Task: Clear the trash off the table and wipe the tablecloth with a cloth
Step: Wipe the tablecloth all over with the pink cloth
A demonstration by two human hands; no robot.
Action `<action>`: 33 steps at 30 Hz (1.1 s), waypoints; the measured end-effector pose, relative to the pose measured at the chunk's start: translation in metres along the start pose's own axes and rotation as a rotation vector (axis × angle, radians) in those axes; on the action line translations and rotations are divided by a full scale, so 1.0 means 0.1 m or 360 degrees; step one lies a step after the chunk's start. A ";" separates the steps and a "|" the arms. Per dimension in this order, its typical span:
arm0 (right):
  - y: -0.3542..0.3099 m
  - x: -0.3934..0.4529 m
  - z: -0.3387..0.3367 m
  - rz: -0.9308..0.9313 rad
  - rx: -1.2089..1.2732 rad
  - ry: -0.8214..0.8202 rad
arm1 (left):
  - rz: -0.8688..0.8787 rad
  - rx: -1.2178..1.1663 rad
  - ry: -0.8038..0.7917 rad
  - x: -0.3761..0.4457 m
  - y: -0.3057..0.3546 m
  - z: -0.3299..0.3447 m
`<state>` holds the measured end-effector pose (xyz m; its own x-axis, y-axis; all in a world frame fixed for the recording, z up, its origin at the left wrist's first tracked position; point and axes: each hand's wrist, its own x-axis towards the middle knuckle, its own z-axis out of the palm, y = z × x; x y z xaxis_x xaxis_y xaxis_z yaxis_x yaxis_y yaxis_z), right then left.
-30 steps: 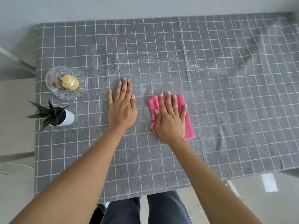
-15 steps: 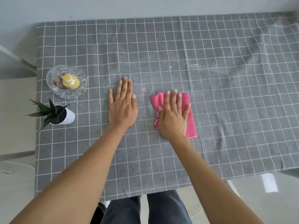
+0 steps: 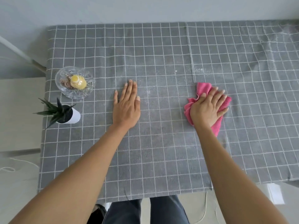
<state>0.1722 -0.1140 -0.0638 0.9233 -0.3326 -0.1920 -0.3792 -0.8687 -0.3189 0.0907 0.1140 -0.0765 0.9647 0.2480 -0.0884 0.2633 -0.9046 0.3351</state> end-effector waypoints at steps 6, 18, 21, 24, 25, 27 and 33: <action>-0.53 -0.26 0.23 -0.0177 0.0029 -0.0034 | -0.0148 0.0057 0.0083 0.12 -0.43 -0.17; -1.08 -0.52 0.49 -0.0823 -0.0227 -0.0274 | -0.0074 0.0095 0.0090 0.12 -0.58 -0.20; -0.97 -0.32 0.39 -0.0577 -0.0210 -0.0241 | -0.0079 0.0115 0.0105 0.13 -0.58 -0.19; -1.00 -0.39 0.38 -0.0546 -0.0149 -0.0248 | -0.0110 0.0124 0.0128 0.12 -0.57 -0.19; -1.04 -0.47 0.41 -0.0572 -0.0147 -0.0273 | -0.0113 0.0123 0.0140 0.12 -0.57 -0.19; -1.11 -0.70 0.46 -0.0743 -0.0211 -0.0323 | -0.0115 0.0109 0.0136 0.12 -0.56 -0.19; -1.00 -0.69 0.44 -0.0905 -0.0333 -0.0382 | -0.0115 0.0108 0.0096 0.12 -0.57 -0.20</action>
<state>0.1436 0.0123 -0.0594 0.9281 0.2703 -0.2560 0.2069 -0.9462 -0.2489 0.0876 0.1751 -0.0782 0.9419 0.3319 -0.0525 0.3335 -0.9045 0.2658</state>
